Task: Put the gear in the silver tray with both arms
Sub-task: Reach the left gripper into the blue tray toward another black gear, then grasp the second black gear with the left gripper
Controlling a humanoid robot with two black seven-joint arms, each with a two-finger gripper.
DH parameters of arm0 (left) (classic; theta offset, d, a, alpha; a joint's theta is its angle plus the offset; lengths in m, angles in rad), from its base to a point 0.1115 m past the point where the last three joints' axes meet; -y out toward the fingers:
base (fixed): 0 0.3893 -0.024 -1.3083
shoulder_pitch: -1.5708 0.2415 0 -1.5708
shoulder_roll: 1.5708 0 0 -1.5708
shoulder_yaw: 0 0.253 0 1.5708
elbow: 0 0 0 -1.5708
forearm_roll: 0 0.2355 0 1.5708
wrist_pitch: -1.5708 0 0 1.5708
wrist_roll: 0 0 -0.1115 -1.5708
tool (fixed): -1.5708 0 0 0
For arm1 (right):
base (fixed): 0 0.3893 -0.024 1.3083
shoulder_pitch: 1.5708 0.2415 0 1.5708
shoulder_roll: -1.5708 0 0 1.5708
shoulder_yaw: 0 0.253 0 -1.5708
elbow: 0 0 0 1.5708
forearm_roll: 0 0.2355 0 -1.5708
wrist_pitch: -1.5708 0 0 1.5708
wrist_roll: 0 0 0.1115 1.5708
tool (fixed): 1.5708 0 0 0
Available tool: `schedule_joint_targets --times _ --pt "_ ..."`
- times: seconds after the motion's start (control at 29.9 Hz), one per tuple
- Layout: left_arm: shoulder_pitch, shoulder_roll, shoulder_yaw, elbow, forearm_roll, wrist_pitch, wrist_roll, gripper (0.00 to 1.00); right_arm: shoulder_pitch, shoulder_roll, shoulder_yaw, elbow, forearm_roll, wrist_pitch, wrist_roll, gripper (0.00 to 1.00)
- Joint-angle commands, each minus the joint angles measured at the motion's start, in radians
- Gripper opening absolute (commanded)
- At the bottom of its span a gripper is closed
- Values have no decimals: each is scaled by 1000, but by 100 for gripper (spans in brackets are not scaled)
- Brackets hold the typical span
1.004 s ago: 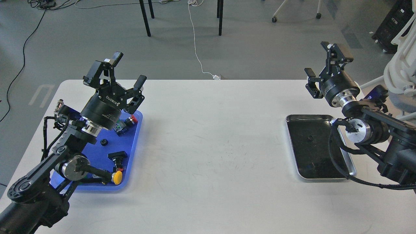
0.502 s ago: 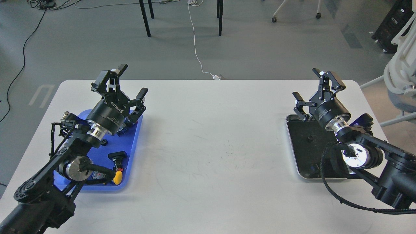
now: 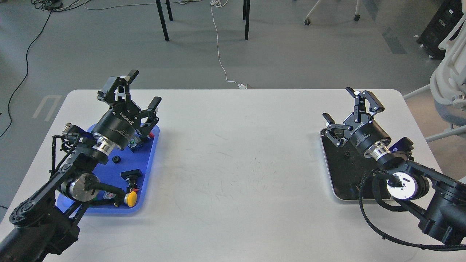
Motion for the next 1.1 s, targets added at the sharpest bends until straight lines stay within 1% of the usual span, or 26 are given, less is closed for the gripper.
schedule_joint_targets --times 0.0,0.07,0.13,0.2,0.23,0.27,0.4,0.5,0.57,0.74,0.77,0.8,0.87,1.0,1.07 --pt "0 25 1 0 4 0 1 98 1 1 -6 2 -3 0 0 97" --pt "-3 62 -1 -2 7 -14 -2 98 2 -4 -8 3 -3 0 0 97" --pt "-13 128 10 -3 11 -32 -4 98 4 -7 -9 3 -8 0 0 97" --pt "-20 206 13 -3 34 -81 -18 98 5 -7 -11 3 -11 0 0 97" --pt "-29 246 13 -3 66 -115 -33 98 5 -5 -11 5 -13 0 0 97" --pt "-41 281 13 -2 112 -142 -59 98 8 -4 -12 5 -13 0 0 97" --pt "-60 436 16 -3 328 -142 -167 98 14 -1 -15 3 -16 0 0 97" --pt "-61 522 36 -18 580 -142 -167 98 16 1 -18 3 -17 0 0 97" --pt "-63 561 63 -37 812 -142 -167 98 16 1 -18 3 -17 0 0 97" --pt "-61 578 128 -88 1320 -142 -167 98 11 1 -21 3 -49 -1 0 97" --pt "-61 578 146 -86 1393 -129 -167 98 10 -1 -21 3 -54 -1 0 97" --pt "-63 576 168 -75 1468 -82 -167 98 10 -1 -21 3 -55 -1 0 97" --pt "-84 565 230 -54 1578 -31 -167 98 8 -2 -21 3 -55 -1 0 97" --pt "-222 520 428 35 1605 -14 -167 97 7 -8 -21 5 -55 -1 0 97" --pt "-274 510 502 78 1605 9 -167 96 5 -10 -21 5 -55 -1 0 97"
